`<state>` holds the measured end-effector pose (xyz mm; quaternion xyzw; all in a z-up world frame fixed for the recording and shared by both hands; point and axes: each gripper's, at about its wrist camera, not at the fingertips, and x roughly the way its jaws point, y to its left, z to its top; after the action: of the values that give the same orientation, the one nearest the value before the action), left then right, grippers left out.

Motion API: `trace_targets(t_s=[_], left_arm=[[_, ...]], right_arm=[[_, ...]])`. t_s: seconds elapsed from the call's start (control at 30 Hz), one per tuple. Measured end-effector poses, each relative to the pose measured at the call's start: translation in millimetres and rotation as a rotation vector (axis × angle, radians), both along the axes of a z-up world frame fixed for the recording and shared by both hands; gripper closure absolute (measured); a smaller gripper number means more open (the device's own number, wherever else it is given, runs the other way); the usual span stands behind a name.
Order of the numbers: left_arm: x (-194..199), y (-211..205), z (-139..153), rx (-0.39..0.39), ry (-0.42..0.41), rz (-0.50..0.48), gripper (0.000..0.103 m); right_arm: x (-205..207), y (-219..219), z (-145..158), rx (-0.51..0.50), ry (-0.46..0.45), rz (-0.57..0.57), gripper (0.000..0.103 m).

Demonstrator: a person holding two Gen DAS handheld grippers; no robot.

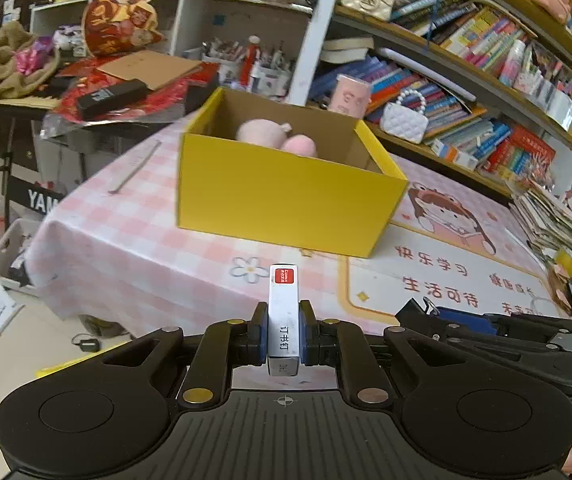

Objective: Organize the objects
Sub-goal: 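Carry small box in left tool and binder clip in right tool over the box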

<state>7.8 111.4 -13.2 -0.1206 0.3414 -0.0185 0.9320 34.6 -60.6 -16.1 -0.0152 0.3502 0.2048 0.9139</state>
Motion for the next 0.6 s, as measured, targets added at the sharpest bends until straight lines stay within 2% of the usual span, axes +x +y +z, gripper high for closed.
trace_targets(t_s=[0.3, 0.6], left_arm=[[-7, 23, 11, 0.004, -0.044, 0.023, 0.09], [18, 38, 30, 0.012, -0.112, 0.064, 0.09]], right_arm=[[-4, 23, 10, -0.025, -0.038, 0.028, 0.078], [31, 29, 27, -0.023, -0.1, 0.016, 0.078]])
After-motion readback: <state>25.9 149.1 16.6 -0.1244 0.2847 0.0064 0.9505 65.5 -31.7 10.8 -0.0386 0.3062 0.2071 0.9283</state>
